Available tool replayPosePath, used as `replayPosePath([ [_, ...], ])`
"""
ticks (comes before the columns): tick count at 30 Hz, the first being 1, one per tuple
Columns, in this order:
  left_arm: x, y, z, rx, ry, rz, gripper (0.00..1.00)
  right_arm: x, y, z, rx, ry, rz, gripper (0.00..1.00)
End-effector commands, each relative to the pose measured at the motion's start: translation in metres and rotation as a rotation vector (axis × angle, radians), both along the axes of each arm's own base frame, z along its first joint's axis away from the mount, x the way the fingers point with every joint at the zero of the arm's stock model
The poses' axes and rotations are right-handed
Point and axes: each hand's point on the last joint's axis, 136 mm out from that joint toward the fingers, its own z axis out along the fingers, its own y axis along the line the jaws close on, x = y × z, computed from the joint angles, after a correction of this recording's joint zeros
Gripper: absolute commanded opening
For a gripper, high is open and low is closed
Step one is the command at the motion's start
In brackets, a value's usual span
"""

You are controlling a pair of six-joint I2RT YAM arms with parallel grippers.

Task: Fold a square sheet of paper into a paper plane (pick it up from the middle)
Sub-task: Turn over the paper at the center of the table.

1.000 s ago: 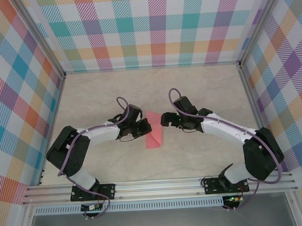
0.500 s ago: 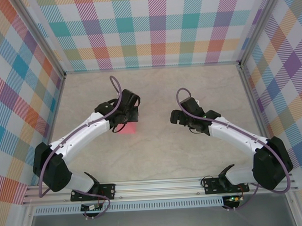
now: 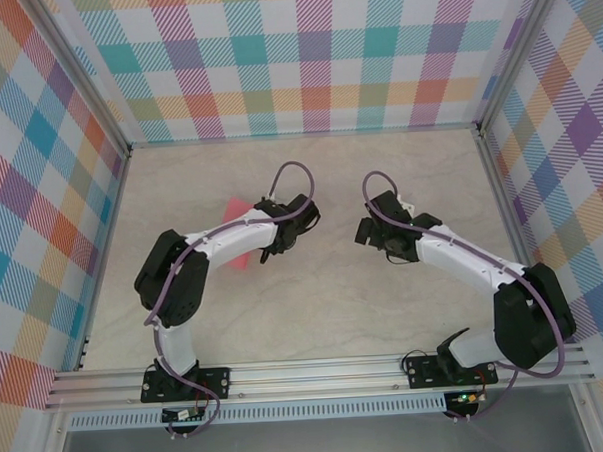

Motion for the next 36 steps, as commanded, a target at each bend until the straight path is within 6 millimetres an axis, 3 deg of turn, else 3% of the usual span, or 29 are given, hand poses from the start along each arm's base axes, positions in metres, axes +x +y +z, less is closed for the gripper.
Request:
replayPosePath([
  [1,0.003,-0.015,-0.003,0.017,-0.028,-0.007,0.03,0.005,-0.012,0.009,0.023,0.001,-0.065,1.0],
  [9,-0.011,-0.052,-0.042,-0.033,0.059,-0.048,0.08,0.003,-0.022,0.006,0.036,0.02,-0.091,1.0],
  [16,-0.019,-0.069,-0.054,-0.162,0.111,-0.048,0.29,0.004,-0.023,0.007,0.048,0.034,-0.085,1.0],
  [19,-0.022,-0.089,-0.038,-0.303,0.119,-0.079,0.39,0.007,-0.021,0.013,0.05,0.027,-0.069,1.0],
  [25,-0.032,-0.132,0.025,-0.695,0.104,-0.176,0.66,0.02,-0.003,0.026,0.09,0.013,0.009,1.0],
  [28,-0.031,-0.13,0.049,-0.817,0.081,-0.184,0.72,0.023,0.011,0.029,0.148,0.015,0.059,1.0],
  [31,-0.027,-0.112,0.063,-0.894,0.036,-0.146,0.79,0.024,0.033,0.031,0.234,0.015,0.138,1.0],
  [36,-0.012,-0.047,0.06,-0.965,-0.068,0.053,0.91,0.025,0.089,0.035,0.359,0.04,0.298,0.95],
])
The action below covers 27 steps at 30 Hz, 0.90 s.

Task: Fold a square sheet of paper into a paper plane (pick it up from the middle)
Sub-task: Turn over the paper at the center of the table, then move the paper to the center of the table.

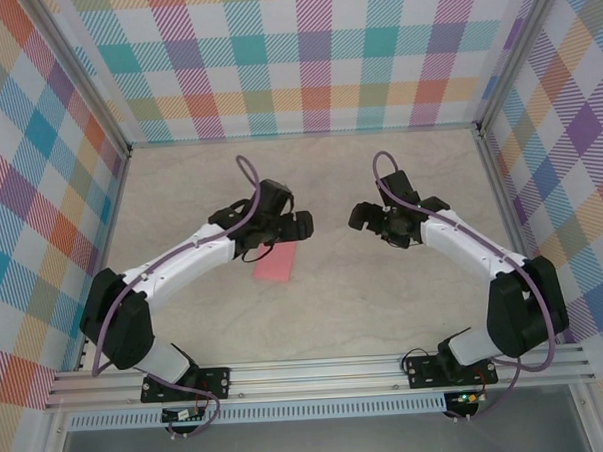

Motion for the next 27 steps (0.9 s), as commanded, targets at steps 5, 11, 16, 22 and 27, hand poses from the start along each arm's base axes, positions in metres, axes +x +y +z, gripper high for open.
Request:
replayPosePath([
  [5,-0.002,0.095,-0.027,-0.102,0.088,0.303,0.98,0.003,0.118,0.017,0.132,-0.027,0.301,0.91],
  [11,-0.024,0.16,-0.045,-0.084,0.128,0.502,1.0,0.002,0.199,-0.002,0.17,0.019,0.423,0.74],
  [16,-0.037,0.182,-0.053,-0.094,0.143,0.566,1.0,-0.001,0.253,-0.018,0.217,0.065,0.515,0.52],
  [22,-0.043,0.188,-0.055,-0.087,0.148,0.574,1.0,-0.004,0.284,-0.049,0.2,0.143,0.556,0.46],
  [27,-0.043,0.187,-0.054,-0.091,0.15,0.565,1.0,-0.007,0.283,-0.074,0.161,0.197,0.557,0.47],
])
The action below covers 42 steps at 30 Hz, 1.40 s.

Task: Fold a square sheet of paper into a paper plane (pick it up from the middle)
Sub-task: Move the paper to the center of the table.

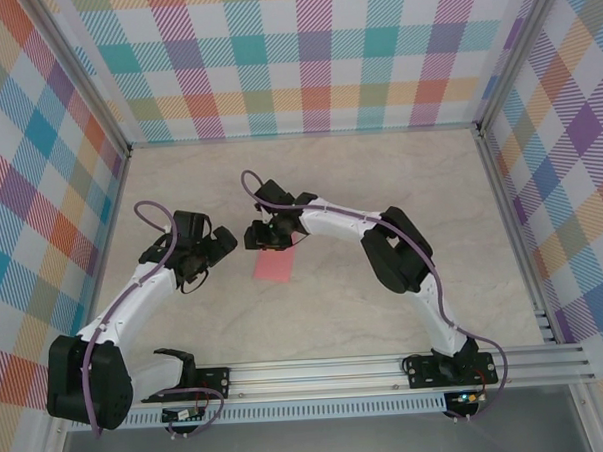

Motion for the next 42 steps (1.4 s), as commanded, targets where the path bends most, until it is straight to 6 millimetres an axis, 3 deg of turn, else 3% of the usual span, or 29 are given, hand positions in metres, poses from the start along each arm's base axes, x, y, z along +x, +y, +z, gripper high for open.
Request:
replayPosePath([
  [1,-0.005,0.005,-0.001,-0.012,0.011,0.01,1.0,-0.008,-0.003,-0.011,-0.035,0.053,0.021,0.47],
  [8,0.0,-0.008,-0.004,-0.06,0.018,-0.03,1.0,-0.025,-0.022,-0.038,-0.13,0.092,0.091,0.47],
  [15,0.006,-0.022,-0.002,-0.096,0.014,-0.112,1.0,-0.053,-0.071,-0.053,-0.251,0.062,0.211,0.48],
  [21,0.011,-0.044,0.0,-0.172,-0.007,-0.198,0.99,-0.072,-0.103,-0.04,-0.238,0.029,0.256,0.48],
  [26,0.015,-0.07,0.001,-0.215,-0.016,-0.279,0.95,-0.064,-0.101,-0.007,-0.152,-0.023,0.167,0.48],
  [29,0.017,-0.09,0.003,-0.233,-0.024,-0.338,0.9,-0.054,-0.101,0.018,-0.073,-0.075,0.073,0.5],
  [32,0.021,-0.115,0.007,-0.269,-0.051,-0.399,0.81,-0.044,-0.116,0.028,-0.053,-0.087,-0.037,0.5],
  [38,0.02,-0.17,0.003,-0.354,-0.045,-0.505,0.53,-0.044,-0.163,0.013,-0.044,-0.005,-0.2,0.49],
  [42,0.02,-0.205,-0.01,-0.385,0.002,-0.573,0.36,-0.053,-0.18,0.009,-0.023,0.03,-0.222,0.49],
])
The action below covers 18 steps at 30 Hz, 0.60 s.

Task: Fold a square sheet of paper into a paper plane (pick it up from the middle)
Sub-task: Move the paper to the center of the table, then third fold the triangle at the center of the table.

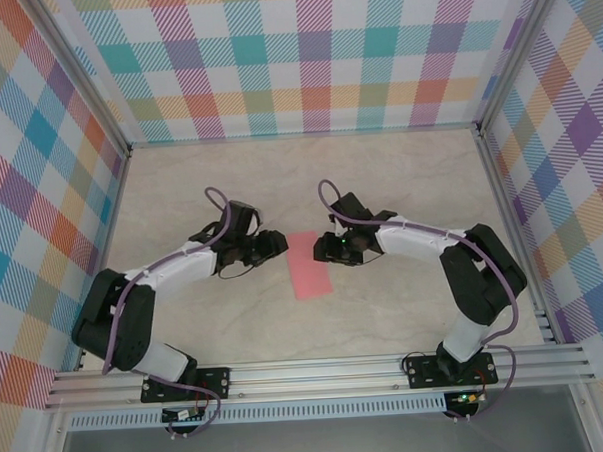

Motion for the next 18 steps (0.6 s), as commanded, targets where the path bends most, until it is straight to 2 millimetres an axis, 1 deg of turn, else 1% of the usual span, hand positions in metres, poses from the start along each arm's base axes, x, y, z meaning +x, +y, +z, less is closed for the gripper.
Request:
replayPosePath([
  [1,0.007,-0.035,0.006,-0.068,-0.006,-0.068,0.31,-0.007,-0.001,0.008,0.06,0.015,-0.022,0.49],
  [3,0.008,-0.045,-0.004,-0.054,0.013,-0.1,0.22,-0.011,-0.004,0.006,0.063,0.027,-0.02,0.49],
  [6,0.008,-0.041,-0.023,0.012,0.05,-0.095,0.17,-0.015,-0.004,0.003,0.072,0.043,-0.012,0.49],
  [15,0.005,-0.027,-0.06,0.122,0.134,-0.054,0.13,-0.025,0.0,-0.002,0.092,0.112,0.003,0.49],
  [18,0.005,-0.021,-0.067,0.161,0.149,-0.04,0.12,-0.028,0.001,-0.004,0.096,0.142,0.001,0.48],
])
